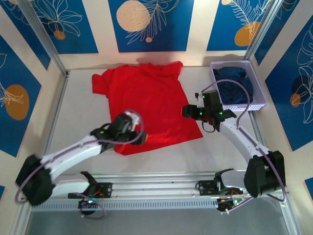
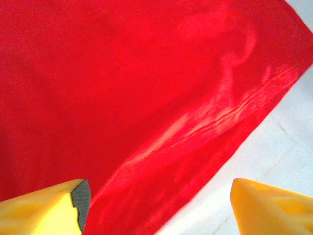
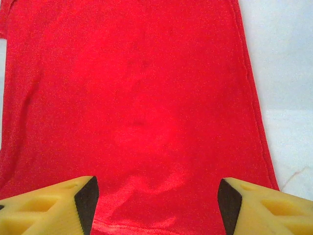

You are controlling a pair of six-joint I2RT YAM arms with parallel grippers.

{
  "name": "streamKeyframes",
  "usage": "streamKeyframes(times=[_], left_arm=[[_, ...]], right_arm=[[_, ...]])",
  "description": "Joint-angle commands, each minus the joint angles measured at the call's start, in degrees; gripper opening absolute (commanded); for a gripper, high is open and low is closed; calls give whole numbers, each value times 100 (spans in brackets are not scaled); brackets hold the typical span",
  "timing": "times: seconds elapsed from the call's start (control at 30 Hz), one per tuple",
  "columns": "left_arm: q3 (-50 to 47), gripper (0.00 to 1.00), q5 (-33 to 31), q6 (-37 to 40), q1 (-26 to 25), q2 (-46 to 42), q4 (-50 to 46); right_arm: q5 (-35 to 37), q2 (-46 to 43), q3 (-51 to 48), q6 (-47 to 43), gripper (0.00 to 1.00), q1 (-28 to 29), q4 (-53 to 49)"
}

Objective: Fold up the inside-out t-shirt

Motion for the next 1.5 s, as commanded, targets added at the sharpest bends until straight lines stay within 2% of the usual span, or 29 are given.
streamKeyframes(times=[0.0,0.13,0.33,0.47,0.73,0.93,1.03,1.23,1.47], left_arm=[[680,63,-581,1572,-375,1143,67],[1309,58,-157,1961,-376,2248,-36],[1640,58,527,2114,-377,2801,35],[1813,57,566,2180,-383,3113,-43],[2028,31,316,2180,-370,3356,-150],[2040,7,508,2099,-315,3253,-132],[1979,0,689,2010,-253,3000,-93],[1775,0,1349,1522,183,2295,67],[1460,0,2237,621,676,1919,499]], right_arm=[[-119,34,207,-40,67,-43,87],[-75,-96,116,-35,67,-163,52],[-101,-334,-113,3,67,-356,92],[-118,-311,-172,-7,68,-405,72],[-153,-293,-203,-15,67,-413,78],[-152,-315,-204,-25,68,-412,10],[-193,-364,-236,2,67,-413,-23],[-473,-827,-565,-149,68,-196,109],[-822,-1164,-1221,-413,66,600,945]])
